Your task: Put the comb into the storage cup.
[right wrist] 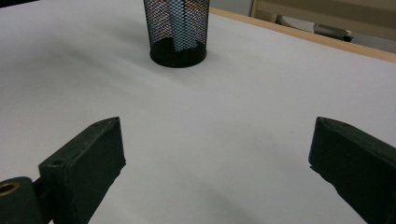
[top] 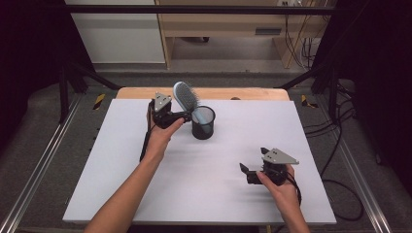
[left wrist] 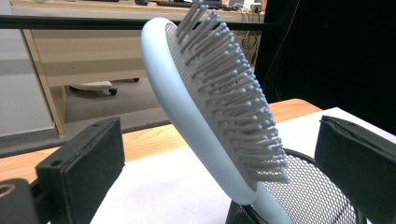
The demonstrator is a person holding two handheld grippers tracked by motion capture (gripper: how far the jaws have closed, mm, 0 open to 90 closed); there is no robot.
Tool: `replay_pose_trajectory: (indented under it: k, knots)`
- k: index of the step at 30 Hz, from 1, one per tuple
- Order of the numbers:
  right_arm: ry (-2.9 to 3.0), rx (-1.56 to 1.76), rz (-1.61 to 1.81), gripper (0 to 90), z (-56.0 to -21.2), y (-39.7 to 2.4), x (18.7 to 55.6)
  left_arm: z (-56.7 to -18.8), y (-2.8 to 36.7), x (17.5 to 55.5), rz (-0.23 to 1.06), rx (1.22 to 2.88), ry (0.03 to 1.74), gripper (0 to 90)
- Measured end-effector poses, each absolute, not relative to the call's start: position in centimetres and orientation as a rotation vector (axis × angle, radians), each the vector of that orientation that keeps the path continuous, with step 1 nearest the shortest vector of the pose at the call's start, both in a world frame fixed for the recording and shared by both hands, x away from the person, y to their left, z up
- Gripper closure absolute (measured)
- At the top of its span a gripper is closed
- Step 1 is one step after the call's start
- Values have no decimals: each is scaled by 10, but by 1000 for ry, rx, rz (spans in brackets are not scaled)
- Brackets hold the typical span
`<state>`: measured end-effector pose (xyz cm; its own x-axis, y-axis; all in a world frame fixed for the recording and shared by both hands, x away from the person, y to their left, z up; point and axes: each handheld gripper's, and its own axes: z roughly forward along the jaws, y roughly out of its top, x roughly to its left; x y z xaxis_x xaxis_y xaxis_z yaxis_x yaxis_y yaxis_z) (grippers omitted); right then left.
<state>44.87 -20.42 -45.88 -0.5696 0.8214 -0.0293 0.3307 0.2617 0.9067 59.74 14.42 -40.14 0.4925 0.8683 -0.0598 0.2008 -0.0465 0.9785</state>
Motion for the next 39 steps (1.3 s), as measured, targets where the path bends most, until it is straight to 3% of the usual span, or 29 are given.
replay_pose_trajectory:
  k: [39]
  knots:
    - [2025, 1040, 1266, 37, -456, -200, 445, -385, 159, 557, 727, 1586, 913, 18]
